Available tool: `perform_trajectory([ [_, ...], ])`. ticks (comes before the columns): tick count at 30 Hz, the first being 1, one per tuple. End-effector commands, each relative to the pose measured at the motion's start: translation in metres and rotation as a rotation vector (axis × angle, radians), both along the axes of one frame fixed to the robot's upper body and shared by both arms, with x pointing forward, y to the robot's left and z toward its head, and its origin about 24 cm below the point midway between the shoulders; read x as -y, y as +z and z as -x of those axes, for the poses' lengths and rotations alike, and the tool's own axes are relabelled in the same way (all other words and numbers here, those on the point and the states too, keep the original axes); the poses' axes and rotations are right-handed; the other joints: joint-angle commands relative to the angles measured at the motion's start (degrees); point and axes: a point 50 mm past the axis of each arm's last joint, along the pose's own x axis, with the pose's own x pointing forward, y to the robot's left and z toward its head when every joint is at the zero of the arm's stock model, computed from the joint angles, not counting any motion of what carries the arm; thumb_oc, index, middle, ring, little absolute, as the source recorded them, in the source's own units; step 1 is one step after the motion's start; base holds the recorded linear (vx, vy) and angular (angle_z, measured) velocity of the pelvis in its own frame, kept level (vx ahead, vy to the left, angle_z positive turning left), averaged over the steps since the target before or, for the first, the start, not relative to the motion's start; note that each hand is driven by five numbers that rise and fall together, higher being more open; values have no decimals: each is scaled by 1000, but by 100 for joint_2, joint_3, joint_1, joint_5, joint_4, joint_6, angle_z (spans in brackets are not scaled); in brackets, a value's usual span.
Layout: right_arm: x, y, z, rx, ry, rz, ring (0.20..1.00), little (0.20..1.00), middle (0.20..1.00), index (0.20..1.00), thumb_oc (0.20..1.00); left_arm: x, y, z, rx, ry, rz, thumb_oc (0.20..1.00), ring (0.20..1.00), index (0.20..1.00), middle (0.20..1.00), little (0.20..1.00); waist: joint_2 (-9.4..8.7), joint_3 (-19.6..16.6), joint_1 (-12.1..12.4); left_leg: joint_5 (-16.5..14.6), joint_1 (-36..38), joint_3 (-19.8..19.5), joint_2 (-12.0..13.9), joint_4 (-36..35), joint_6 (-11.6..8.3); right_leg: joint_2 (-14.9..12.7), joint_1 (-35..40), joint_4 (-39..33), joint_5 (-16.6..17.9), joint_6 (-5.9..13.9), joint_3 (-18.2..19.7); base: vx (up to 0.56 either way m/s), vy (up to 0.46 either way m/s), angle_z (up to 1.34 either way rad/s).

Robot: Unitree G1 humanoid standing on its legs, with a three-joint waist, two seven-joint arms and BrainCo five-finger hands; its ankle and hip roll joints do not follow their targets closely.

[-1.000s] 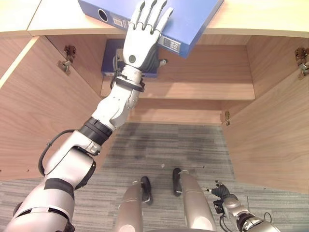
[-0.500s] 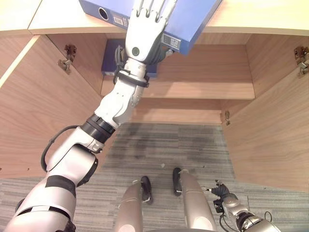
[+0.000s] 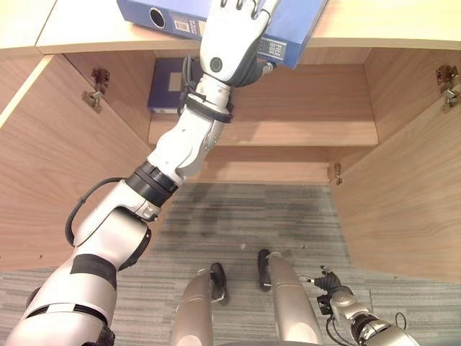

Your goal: Put the empty folder in the office cabinet

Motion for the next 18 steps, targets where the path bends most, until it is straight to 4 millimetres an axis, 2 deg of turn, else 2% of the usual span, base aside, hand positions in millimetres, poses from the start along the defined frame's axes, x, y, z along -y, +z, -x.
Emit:
perform_trajectory([
  [1, 6, -3, 7, -41, 33, 46, 1000, 1000, 1000, 1000, 1000, 7, 35, 6, 116, 4, 15, 1000, 1000, 1000, 1000, 1000, 91, -189, -59, 278, -341, -344, 93, -275, 0, -231, 624, -68, -388, 155, 62, 0, 0, 0],
  [3, 6, -3, 8, -43, 32, 46, 1000, 1000, 1000, 1000, 1000, 6, 35, 5, 113, 10, 14, 1000, 1000, 1000, 1000, 1000, 89, -183, -63, 278, -350, -333, 98, -269, -1, -225, 610, -55, -387, 155, 67, 0, 0, 0],
  [4, 6, -3, 8, -43, 31, 45, 1000, 1000, 1000, 1000, 1000, 5, 35, 5, 111, 13, 12, 912, 912, 912, 912, 912, 91, -180, -62, 280, -352, -330, 99, -269, -1, -225, 601, -46, -386, 156, 65, 0, 0, 0],
  [5, 6, -3, 8, -44, 29, 45, 1000, 1000, 1000, 1000, 1000, 5, 35, 4, 102, 18, 15, 200, 200, 200, 200, 200, 94, -186, -59, 282, -356, -335, 102, -272, 0, -226, 589, -41, -389, 157, 62, 0, 0, 0],
  [18, 7, -4, 10, -44, 2, 25, 1000, 1000, 1000, 1000, 1000, -7, 31, 0, 36, 38, 56, 200, 200, 200, 200, 200, 67, -144, -41, 255, -421, -338, 106, -194, -2, -225, 531, -4, -364, 143, 81, 0, 0, 0],
])
